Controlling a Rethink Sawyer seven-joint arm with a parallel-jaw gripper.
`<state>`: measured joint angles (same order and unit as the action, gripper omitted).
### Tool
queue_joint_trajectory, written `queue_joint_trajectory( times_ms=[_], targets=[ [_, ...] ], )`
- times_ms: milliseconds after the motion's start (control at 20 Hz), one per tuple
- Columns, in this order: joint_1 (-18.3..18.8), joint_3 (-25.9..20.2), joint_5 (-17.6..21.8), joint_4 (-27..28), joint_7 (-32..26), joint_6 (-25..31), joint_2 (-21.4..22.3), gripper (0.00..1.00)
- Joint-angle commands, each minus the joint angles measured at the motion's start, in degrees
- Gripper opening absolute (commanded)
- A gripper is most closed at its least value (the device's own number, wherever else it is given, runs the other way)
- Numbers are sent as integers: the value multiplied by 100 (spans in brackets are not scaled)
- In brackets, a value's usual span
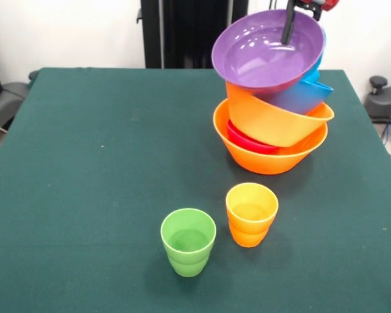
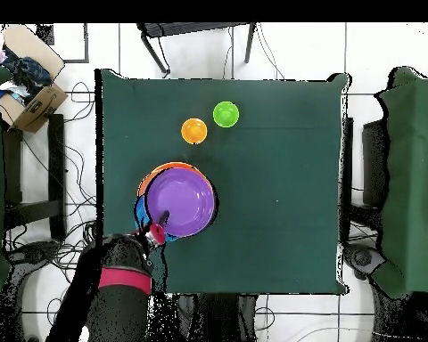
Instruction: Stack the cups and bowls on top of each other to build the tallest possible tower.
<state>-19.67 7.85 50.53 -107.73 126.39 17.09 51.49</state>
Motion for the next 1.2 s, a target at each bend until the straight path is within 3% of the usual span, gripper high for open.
queue_joint_trajectory(
  times_ms=[50,1200],
  targets=[
    [82,-347,-242,-80,344,-146,132,100],
    [56,-360,-159,-50,259,-31,166,100]
  ],
)
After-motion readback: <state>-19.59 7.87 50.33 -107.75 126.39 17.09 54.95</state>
